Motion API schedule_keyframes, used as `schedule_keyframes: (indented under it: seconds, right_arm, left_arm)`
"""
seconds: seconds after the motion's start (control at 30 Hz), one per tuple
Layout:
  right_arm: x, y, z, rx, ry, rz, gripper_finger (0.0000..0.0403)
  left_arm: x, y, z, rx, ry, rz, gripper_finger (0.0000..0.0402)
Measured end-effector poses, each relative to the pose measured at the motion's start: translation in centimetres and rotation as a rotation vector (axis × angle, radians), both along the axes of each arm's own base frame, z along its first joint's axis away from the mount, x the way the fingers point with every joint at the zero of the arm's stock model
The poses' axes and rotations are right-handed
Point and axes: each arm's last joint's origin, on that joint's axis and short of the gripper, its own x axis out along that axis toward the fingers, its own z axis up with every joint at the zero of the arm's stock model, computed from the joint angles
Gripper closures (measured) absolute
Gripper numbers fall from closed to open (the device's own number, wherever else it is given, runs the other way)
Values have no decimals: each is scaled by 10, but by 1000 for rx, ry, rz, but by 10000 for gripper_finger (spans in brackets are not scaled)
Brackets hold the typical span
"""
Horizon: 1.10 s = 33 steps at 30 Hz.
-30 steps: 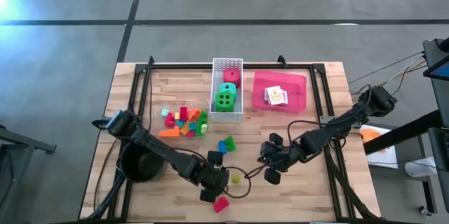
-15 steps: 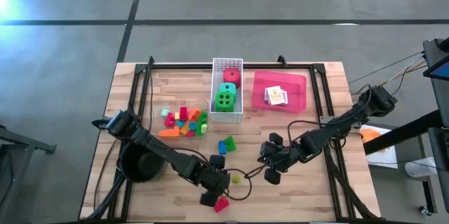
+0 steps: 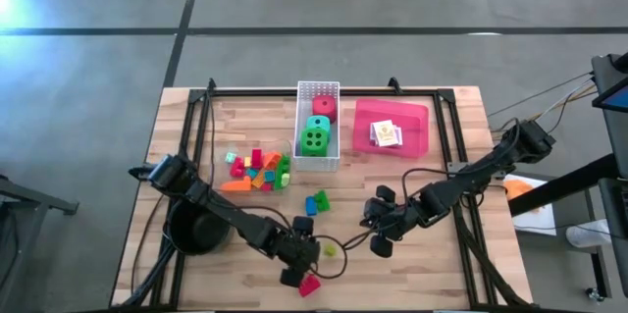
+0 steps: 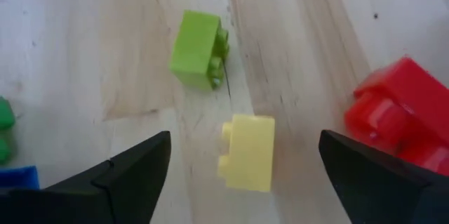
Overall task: Pick & Place Toys
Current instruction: Put the light yellow game piece into the transparent bin
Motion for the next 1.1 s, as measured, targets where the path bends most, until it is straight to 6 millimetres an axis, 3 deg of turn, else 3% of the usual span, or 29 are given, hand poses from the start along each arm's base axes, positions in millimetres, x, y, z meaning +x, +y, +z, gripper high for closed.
schedule_keyframes:
  seconds: [0.57, 0.83, 1.1]
  right_arm:
    - [0, 0, 0, -3, 1, 4, 395]
    - [0, 0, 0, -2, 0, 4, 395]
    - [0, 0, 0, -1, 3, 6, 395]
  left_arm:
    - [-3, 1, -10, -43, -39, 45, 191]
    - [-1, 0, -13, -97, -53, 119, 308]
    - [1, -1, -17, -110, -53, 127, 314]
